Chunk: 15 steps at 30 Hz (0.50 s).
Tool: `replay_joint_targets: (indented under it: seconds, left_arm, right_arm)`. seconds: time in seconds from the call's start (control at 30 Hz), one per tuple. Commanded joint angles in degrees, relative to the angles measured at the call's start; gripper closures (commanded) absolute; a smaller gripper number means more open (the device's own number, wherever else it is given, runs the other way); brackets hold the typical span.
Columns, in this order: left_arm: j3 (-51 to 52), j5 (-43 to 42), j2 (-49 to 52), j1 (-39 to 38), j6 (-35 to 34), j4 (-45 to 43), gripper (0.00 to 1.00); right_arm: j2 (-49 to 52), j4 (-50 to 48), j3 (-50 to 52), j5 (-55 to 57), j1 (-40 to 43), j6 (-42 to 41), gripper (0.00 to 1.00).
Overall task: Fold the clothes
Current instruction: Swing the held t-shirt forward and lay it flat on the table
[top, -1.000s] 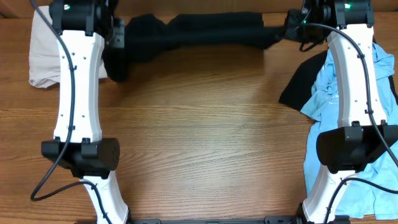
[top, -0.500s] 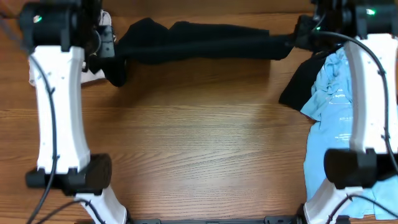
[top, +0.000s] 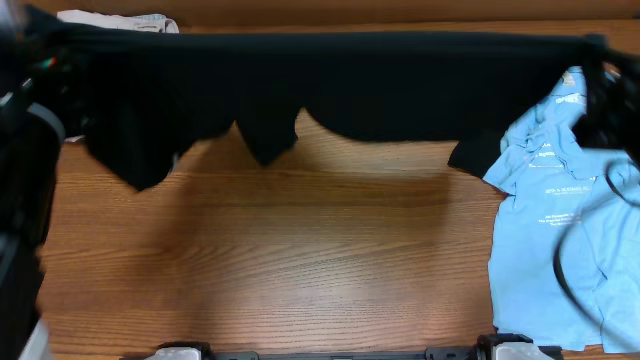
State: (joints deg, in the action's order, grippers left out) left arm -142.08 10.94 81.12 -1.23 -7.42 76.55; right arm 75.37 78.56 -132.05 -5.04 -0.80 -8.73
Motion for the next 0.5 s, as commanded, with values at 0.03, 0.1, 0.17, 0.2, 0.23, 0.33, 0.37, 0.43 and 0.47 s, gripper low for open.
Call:
replay_joint_targets:
  seconds: [0.03,0.1,0.17,0.2,0.23,0.33,0.37,0.43,0.47]
  left_arm:
    - [-0.6,10.7,-1.4,1.6,2.6,-2.8,0.96]
    - [-0.6,10.7,-1.0,1.6,4.2,-3.8,0.96]
    - [-0.6,10.7,0.3,1.6,4.9,-4.8,0.96]
    - [-0.6,10.9,1.1,1.6,5.4,-5.5,0.96]
    - [-0.6,11.2,2.0,1.6,5.8,-6.2,0.96]
    - [-0.6,13.8,5.4,1.6,6.2,-8.6,0.96]
    - [-0.6,14.7,6.7,1.6,6.6,-9.7,0.96]
    - [-0.6,16.3,9.4,1.6,8.0,-12.3,0.96]
    - [-0.6,16.9,10.9,1.7,9.2,-13.7,0.96]
  right_arm:
    - [-2.0,-2.1,-0.4,10.6,2.1,0.3,0.96]
    - [-2.0,-3.3,-0.4,10.6,2.1,1.6,0.96]
    - [-0.9,-4.6,-0.4,10.6,2.1,1.7,0.96]
    - [-0.1,-5.2,-0.4,10.6,2.1,1.7,0.96]
    - [0.8,-5.7,-0.4,10.6,2.1,1.7,0.96]
    - [4.4,-7.6,-0.4,10.6,2.1,1.8,0.96]
    - [5.8,-8.8,-0.4,10.6,2.1,2.6,0.96]
    - [8.9,-12.3,-0.4,10.6,2.2,4.1,0.96]
    - [10.4,-14.4,-0.4,10.6,2.2,4.8,0.96]
